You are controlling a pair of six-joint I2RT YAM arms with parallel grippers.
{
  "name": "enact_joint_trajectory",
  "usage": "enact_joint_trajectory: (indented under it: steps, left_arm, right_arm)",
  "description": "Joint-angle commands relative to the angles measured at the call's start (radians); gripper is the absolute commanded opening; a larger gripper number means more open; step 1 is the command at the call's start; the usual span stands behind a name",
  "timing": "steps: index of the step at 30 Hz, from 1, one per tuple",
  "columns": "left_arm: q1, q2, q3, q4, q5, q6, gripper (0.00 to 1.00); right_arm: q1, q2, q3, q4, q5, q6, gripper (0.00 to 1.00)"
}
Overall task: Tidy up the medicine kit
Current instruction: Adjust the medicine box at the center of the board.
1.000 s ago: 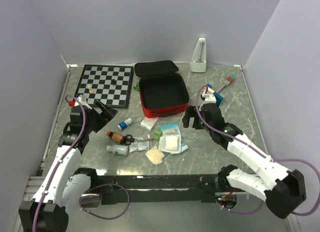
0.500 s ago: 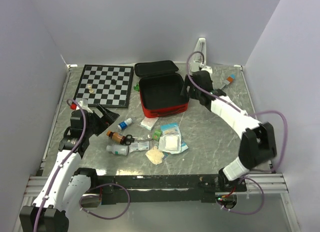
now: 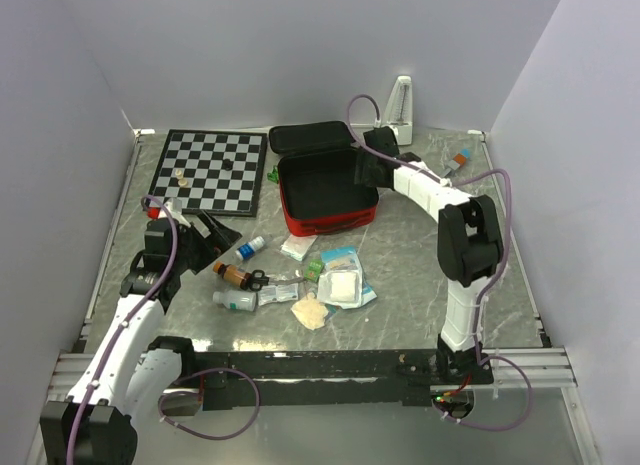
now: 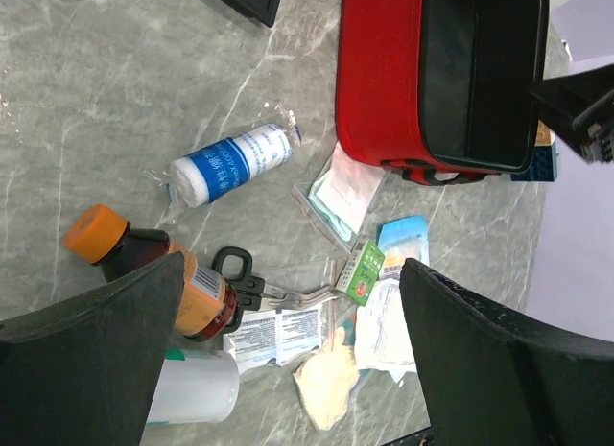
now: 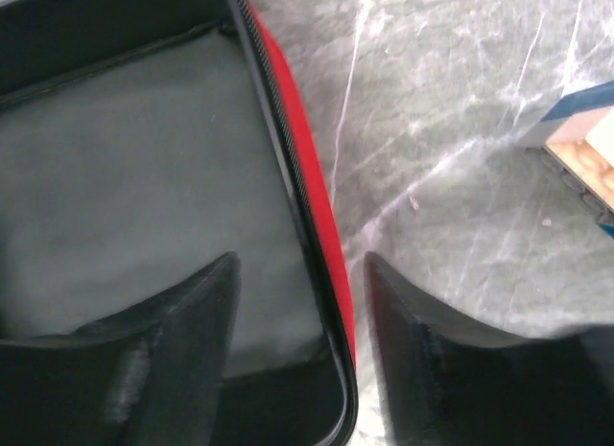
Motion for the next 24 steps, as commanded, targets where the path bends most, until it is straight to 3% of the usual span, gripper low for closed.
enact_joint_trajectory:
  steps: [1, 7, 11, 14, 17, 24]
  left_arm:
    - [0.002, 0.006, 0.032, 0.003, 0.027, 0.025, 0.98]
    - [0.002, 0.015, 0.030, 0.000, 0.023, 0.032, 0.98]
    - [0.002, 0.007, 0.026, 0.002, 0.023, 0.028, 0.98]
    - [0.002, 0.002, 0.021, 0.007, 0.027, 0.025, 0.98]
    - [0.002, -0.007, 0.018, 0.005, 0.026, 0.024, 0.98]
    - [0.002, -0.024, 0.013, 0.010, 0.021, 0.019, 0.98]
  right_arm:
    - [-0.023, 0.059, 0.104, -0.074, -0.022, -0.026, 0.56]
    - [-0.027, 0.117, 0.143, -0.114, -0.045, -0.018, 0.40]
    - [-0.040, 0.079, 0.083, -0.087, -0.052, 0.008, 0.18]
    - [-0.046, -0.035, -0.027, 0.002, -0.081, 0.034, 0.00]
    - [-0.046, -0.183, -0.133, 0.117, -0.121, 0.063, 0.00]
    - [-0.053, -0.281, -0.133, 0.070, -0.038, 0.057, 0.00]
